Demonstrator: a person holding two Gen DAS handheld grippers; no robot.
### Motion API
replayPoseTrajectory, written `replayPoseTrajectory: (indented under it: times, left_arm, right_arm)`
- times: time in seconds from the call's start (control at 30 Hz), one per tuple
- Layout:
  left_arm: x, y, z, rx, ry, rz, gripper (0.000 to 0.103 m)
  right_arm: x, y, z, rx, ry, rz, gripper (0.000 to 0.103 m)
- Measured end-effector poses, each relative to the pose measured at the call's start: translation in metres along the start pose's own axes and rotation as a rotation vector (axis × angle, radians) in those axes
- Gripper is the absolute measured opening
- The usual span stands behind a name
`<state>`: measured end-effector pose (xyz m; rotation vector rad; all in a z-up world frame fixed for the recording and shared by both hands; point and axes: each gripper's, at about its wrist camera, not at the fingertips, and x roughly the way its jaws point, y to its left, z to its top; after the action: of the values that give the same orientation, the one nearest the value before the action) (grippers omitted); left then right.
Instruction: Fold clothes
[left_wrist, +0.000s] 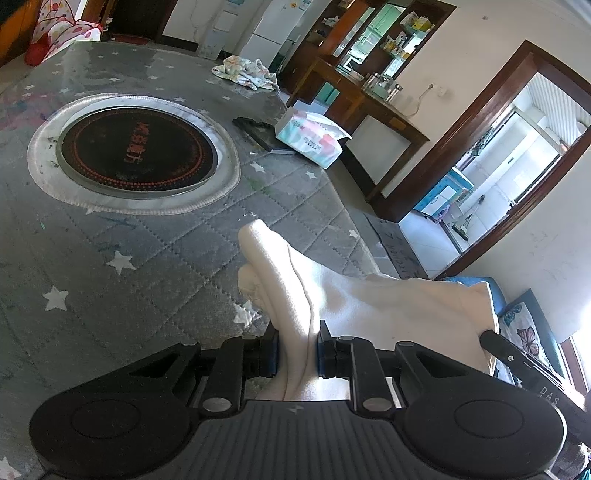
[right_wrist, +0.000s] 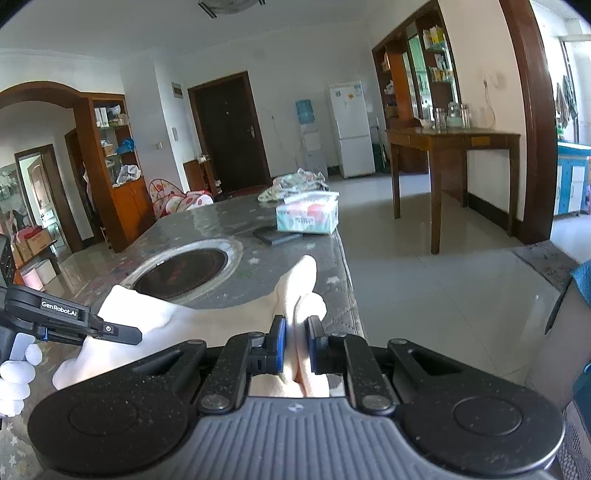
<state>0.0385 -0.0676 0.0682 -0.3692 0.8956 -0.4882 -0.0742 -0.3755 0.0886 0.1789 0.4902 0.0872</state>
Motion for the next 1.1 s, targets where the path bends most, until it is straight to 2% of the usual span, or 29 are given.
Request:
replayPoseTrajectory:
  times: [0.07,0.23,0.5,0.67,0.73,0.8,0.87,0.9,1.0,1.03,1.07,1.1]
  left_arm:
    - [-0.006,-0.001,0.004,0.002,-0.021,-0.003,0.020]
    - [-0.009,-0.002,0.006,0.015,-0.028,0.019,0.020]
    - [-0.011,0.013,0.002,-0.012,-0.017,0.055,0.021]
    - [-0.017,0.016,0.002,0.008,-0.038,0.096,0.028]
    - [-0.019,0.019,0.001,0.006,-0.042,0.110,0.036]
    - [-0.021,0.022,0.000,0.004,-0.044,0.122,0.038]
    - [-0.024,0.026,-0.002,0.005,-0.044,0.133,0.043]
    - [-0.025,0.027,-0.003,0.009,-0.045,0.140,0.044]
    - [-0.029,0.028,-0.007,0.025,-0.041,0.156,0.049]
    - [-0.030,0.029,-0.009,0.033,-0.039,0.161,0.050]
    - [-0.031,0.029,-0.012,0.044,-0.037,0.168,0.052]
    - [-0.032,0.029,-0.014,0.053,-0.037,0.175,0.054]
  right_arm:
    - [-0.004,0.003,0.003,-0.013,-0.018,0.001,0.005]
    - [-0.011,0.002,0.013,-0.010,-0.039,-0.007,0.005]
    - [-0.004,0.006,0.003,-0.017,0.000,-0.004,0.007]
    - [0.000,0.010,-0.002,-0.024,0.021,0.001,0.008]
    - [0.001,0.013,-0.004,-0.028,0.027,0.005,0.012]
    - [0.002,0.016,-0.006,-0.031,0.034,0.010,0.021]
    - [0.004,0.018,-0.008,-0.037,0.043,0.017,0.025]
    - [0.004,0.020,-0.009,-0.040,0.047,0.019,0.031]
    - [0.006,0.025,-0.013,-0.045,0.056,0.028,0.038]
    - [0.007,0.026,-0.014,-0.047,0.061,0.033,0.043]
    - [0.007,0.028,-0.016,-0.048,0.066,0.038,0.052]
    - [0.008,0.030,-0.018,-0.050,0.072,0.042,0.055]
